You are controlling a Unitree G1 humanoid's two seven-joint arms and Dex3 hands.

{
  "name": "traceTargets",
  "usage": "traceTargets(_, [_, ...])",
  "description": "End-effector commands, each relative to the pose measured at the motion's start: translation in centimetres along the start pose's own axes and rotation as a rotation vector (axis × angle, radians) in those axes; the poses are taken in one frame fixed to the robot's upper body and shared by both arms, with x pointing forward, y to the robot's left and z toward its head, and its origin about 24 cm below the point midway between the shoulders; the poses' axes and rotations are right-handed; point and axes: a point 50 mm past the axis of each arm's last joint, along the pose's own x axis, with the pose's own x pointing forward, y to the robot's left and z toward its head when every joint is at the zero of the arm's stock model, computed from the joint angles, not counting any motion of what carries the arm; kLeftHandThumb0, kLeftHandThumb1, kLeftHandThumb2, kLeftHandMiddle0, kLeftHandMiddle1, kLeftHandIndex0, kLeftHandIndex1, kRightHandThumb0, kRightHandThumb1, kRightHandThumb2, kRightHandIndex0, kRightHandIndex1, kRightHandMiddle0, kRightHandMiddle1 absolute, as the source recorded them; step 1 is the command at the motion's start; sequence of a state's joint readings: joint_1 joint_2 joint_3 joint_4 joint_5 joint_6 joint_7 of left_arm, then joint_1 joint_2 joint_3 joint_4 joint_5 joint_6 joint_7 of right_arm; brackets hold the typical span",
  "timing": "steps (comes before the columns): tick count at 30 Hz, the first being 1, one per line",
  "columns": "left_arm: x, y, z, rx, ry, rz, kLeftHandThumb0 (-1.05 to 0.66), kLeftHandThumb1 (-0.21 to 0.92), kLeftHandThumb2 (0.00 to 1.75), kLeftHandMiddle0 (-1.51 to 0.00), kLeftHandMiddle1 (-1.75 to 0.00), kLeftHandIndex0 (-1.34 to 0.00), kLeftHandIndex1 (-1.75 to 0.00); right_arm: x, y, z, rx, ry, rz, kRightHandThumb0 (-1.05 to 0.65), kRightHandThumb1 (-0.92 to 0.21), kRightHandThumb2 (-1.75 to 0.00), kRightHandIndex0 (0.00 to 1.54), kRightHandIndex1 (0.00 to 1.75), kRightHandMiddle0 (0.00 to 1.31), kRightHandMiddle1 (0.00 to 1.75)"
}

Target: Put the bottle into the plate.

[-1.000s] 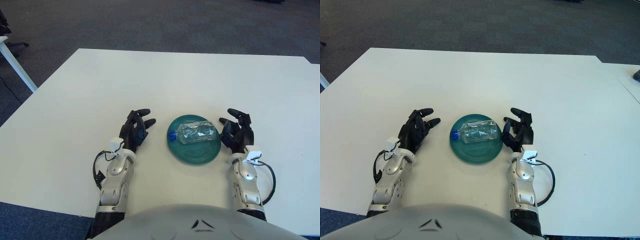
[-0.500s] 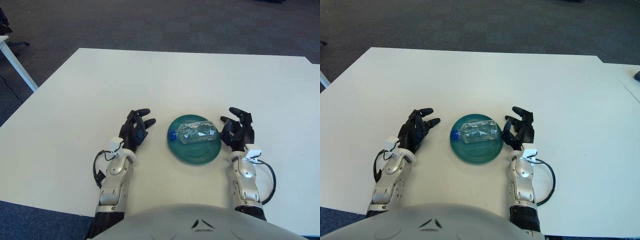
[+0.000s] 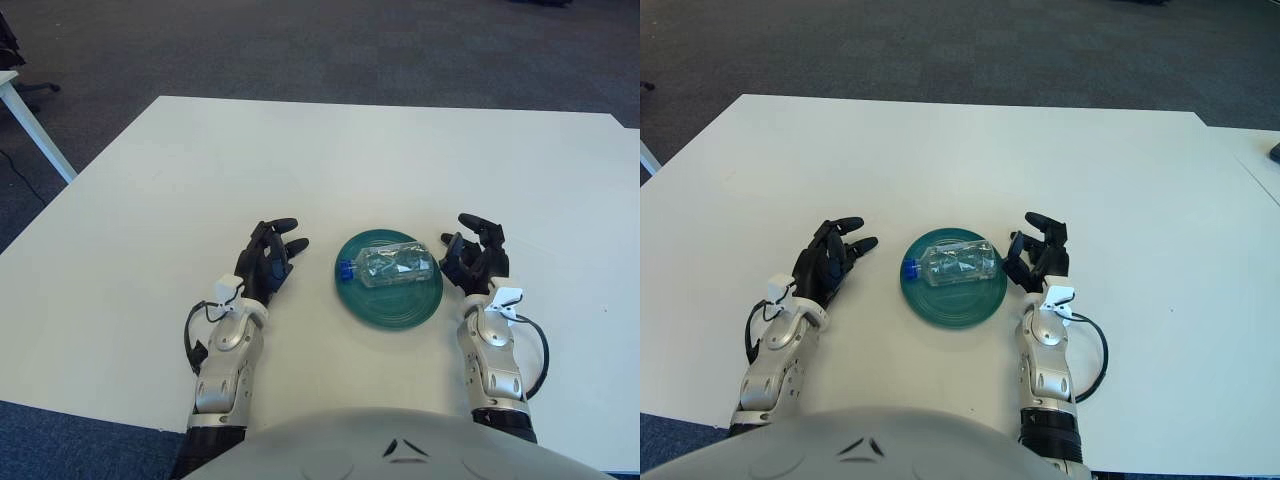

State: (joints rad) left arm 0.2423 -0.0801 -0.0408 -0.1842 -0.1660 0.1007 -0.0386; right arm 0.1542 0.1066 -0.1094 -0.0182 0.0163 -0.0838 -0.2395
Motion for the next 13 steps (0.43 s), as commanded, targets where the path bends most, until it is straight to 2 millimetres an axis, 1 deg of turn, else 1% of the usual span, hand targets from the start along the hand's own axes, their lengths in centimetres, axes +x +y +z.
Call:
traceTargets(1, [-0.14, 0.26, -0.25, 0.003, 0.023, 0.007, -0.59, 0.92, 0.79, -0.48, -0.80, -0.28, -1.16, -0.68, -0.46, -1.95, 0.002, 0.127, -0.031, -0.36, -0.63, -1.05, 0.52, 1.10, 0.13, 1.30])
traceTargets(13, [-0.15, -0.07, -0.21, 0.002, 0.024, 0.006, -0.59, 0.92, 0.79, -0.48, -0.80, -0.28, -1.16, -0.51, -0.86, -1.93, -0.008, 0.132, -0.032, -0.35, -0.62, -1.06, 0.52, 1.09, 0.12, 1.26])
